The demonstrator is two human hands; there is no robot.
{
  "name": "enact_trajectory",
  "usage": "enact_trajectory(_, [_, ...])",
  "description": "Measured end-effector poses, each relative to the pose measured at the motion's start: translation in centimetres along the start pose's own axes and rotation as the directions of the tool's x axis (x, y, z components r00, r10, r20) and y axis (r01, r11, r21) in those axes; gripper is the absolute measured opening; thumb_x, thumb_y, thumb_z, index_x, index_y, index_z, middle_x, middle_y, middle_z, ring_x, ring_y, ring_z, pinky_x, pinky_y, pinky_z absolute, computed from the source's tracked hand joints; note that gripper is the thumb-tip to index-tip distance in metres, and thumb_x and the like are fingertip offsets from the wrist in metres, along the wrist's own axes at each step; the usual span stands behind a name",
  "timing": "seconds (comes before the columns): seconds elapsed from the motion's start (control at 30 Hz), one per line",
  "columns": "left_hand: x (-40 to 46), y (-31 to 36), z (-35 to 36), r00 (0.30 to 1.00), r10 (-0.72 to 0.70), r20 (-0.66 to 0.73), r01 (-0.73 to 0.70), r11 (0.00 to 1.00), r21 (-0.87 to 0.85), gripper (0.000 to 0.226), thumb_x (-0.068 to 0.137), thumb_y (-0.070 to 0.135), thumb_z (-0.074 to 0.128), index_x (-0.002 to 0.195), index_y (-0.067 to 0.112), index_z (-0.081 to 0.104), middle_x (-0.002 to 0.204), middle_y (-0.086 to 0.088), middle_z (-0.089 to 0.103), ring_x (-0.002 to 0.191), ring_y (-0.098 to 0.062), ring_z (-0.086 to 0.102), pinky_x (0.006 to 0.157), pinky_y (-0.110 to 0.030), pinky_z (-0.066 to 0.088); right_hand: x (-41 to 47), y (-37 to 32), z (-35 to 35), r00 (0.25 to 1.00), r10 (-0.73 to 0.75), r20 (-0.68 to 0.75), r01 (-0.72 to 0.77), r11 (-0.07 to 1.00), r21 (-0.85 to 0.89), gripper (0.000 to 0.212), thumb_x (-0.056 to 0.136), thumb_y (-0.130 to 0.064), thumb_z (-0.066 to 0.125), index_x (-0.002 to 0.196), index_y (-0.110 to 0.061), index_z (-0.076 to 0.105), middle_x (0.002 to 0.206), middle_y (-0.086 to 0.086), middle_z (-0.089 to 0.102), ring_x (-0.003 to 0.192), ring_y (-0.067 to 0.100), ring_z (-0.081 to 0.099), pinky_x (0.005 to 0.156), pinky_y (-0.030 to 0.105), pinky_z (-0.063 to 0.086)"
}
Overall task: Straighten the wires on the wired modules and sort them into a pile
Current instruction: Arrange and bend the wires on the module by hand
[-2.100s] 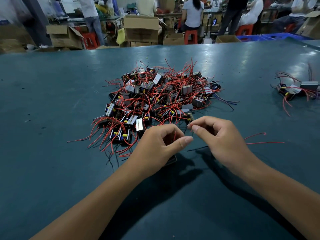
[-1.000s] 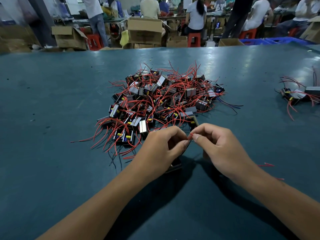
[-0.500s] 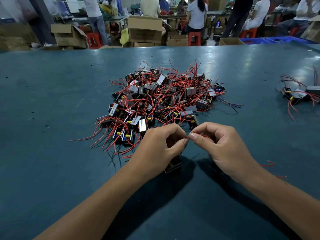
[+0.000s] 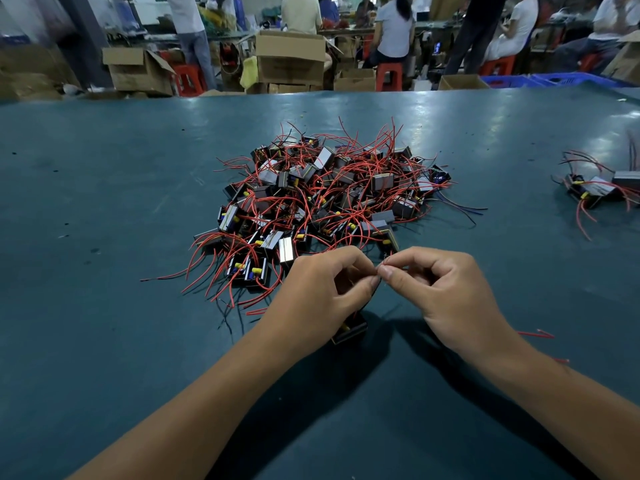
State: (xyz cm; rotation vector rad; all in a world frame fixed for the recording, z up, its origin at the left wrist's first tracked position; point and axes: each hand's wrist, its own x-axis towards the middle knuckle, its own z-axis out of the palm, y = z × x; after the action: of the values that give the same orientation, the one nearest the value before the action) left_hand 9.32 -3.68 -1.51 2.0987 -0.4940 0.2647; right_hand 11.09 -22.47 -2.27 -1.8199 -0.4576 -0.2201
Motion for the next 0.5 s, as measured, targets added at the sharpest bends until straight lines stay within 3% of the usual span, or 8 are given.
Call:
enact_trajectory(0.1, [0.1,0.4,-0.2,0.996,0.068,-0.063,-0.064,0.996,0.063,0.017,0.096,0.022,0.066,0.113,0.023,0.064,0.091,0.012,0.063,0.075,-0.008,0.063,0.064,-0.015,0.05,0.1,-0.1,-0.3,1.0,-0.015,0.023,0.016,1.0,-0.024,0.005,0.085,-0.026,0.076,0.08,-0.027,0.074,0.052,0.007,0.043,0.053,0.01,0.033,0.051,0.026,0.027])
enact_trajectory(0.17, [0.3,0.6,-0.4,0.989,0.135,-0.055,-0.127,0.983,0.132,0.023,0.097,0.021,0.064,0.12,0.023,0.064,0.104,0.012,0.061,0.087,-0.007,0.061,0.072,-0.013,0.048,0.2,-0.2,-0.6,0.996,-0.06,0.061,0.063,0.996,-0.056,0.007,0.086,-0.024,0.076,0.08,-0.027,0.074,0.056,-0.004,0.05,0.054,0.006,0.037,0.052,0.022,0.03])
enact_trajectory(0.27, [0.5,0.6,-0.8,0.978,0.205,-0.025,-0.196,0.96,0.2,0.017,0.098,0.024,0.063,0.114,0.019,0.068,0.107,0.009,0.058,0.091,-0.006,0.058,0.077,-0.013,0.045,0.4,-0.4,-0.9,0.987,-0.117,0.113,0.13,0.985,-0.115,0.006,0.085,-0.03,0.073,0.08,-0.033,0.073,0.064,-0.012,0.057,0.054,0.007,0.042,0.052,0.02,0.033])
enact_trajectory(0.37, [0.7,0.4,-1.4,0.963,0.27,-0.009,-0.254,0.918,0.306,0.02,0.098,0.033,0.06,0.106,0.017,0.07,0.102,0.006,0.057,0.085,-0.007,0.056,0.073,-0.028,0.05,0.5,-0.6,-1.2,0.978,-0.16,0.135,0.182,0.968,-0.172,0.004,0.086,-0.034,0.073,0.084,-0.031,0.074,0.067,-0.009,0.057,0.055,0.012,0.044,0.052,0.024,0.034])
enact_trajectory(0.5, [0.8,0.6,-2.0,0.952,0.303,0.049,-0.3,0.885,0.356,0.021,0.098,0.033,0.057,0.098,0.015,0.066,0.097,0.005,0.055,0.08,-0.006,0.047,0.067,-0.036,0.049,0.4,-1.3,-1.4,0.952,-0.237,0.195,0.287,0.912,-0.294,0.003,0.087,-0.028,0.071,0.086,-0.028,0.075,0.066,-0.019,0.05,0.056,0.005,0.043,0.055,0.012,0.028])
